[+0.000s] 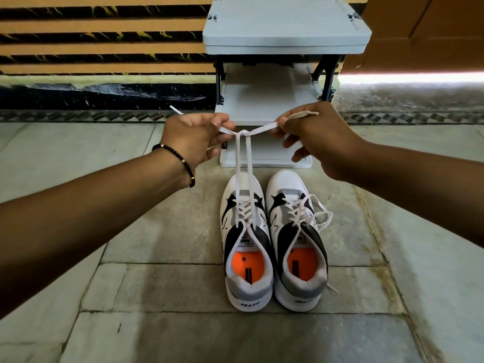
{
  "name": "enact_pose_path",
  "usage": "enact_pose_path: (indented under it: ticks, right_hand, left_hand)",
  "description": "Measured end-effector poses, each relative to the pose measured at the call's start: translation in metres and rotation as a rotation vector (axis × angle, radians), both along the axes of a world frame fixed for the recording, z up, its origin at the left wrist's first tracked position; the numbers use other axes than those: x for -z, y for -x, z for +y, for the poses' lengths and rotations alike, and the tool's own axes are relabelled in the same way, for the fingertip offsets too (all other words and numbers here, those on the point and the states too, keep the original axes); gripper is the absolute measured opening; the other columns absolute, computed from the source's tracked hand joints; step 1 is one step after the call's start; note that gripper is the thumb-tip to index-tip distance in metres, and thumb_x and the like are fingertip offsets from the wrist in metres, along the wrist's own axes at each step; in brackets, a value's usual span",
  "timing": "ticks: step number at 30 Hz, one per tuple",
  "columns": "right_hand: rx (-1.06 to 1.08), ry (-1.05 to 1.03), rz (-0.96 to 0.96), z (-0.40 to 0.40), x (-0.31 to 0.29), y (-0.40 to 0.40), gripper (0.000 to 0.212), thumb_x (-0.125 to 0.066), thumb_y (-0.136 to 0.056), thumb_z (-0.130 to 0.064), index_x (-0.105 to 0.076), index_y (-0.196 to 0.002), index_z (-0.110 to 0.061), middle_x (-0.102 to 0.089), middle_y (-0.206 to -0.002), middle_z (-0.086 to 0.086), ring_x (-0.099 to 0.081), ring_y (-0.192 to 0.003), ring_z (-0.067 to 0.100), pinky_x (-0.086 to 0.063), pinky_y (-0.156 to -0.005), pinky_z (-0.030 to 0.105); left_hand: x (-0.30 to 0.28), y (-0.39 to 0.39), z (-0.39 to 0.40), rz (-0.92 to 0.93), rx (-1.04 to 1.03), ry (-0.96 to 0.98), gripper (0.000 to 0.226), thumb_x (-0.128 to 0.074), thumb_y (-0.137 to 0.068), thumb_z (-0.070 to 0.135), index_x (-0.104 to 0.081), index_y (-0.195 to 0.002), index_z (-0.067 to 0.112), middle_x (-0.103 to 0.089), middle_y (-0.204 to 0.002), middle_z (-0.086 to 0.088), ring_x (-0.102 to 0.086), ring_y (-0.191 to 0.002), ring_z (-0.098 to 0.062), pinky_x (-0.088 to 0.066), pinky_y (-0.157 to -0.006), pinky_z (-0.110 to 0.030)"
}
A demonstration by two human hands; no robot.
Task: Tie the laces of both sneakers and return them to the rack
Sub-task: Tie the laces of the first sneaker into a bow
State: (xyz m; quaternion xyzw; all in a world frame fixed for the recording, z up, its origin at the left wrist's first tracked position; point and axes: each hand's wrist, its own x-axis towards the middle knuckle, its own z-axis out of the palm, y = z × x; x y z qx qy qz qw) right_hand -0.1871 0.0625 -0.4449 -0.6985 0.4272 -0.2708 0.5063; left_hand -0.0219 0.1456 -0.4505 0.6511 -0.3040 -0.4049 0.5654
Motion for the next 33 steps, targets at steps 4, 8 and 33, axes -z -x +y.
enact_pose_path:
  ticks: [4, 8, 33]
  right_hand:
    - [0.049, -0.067, 0.070, -0.009, 0.007, 0.010, 0.022, -0.051, -0.090, -0.010, -0.065, -0.073, -0.012, -0.067, -0.080, 0.008, -0.058, -0.067, 0.020, -0.047, -0.050, 0.027]
    - [0.069, -0.103, 0.218, -0.020, 0.021, 0.023, 0.018, -0.050, -0.089, -0.008, -0.065, -0.089, 0.002, -0.065, -0.084, 0.012, -0.055, -0.063, 0.019, -0.043, -0.049, 0.026]
    - [-0.358, 0.393, 0.761, 0.009, 0.104, -0.039, 0.018, -0.064, -0.080, -0.020, -0.071, -0.095, -0.013, -0.069, -0.098, 0.008, -0.062, -0.091, 0.025, -0.050, -0.074, 0.033]
  left_hand:
    - [0.007, -0.016, 0.000, 0.074, -0.085, -0.037, 0.022, -0.048, -0.093, 0.015, -0.063, -0.079, 0.023, -0.070, -0.055, 0.018, -0.065, -0.054, 0.005, -0.048, -0.049, -0.009]
    - [0.024, -0.034, 0.005, 0.054, -0.192, -0.139, 0.024, -0.047, -0.093, 0.014, -0.063, -0.076, 0.022, -0.069, -0.069, 0.011, -0.063, -0.053, 0.003, -0.048, -0.049, -0.011]
    - [0.118, 0.003, -0.020, -0.862, 0.405, -0.418, 0.011, -0.067, -0.079, 0.015, -0.069, -0.090, 0.014, -0.070, -0.099, -0.007, -0.062, -0.092, -0.020, -0.044, -0.076, -0.023]
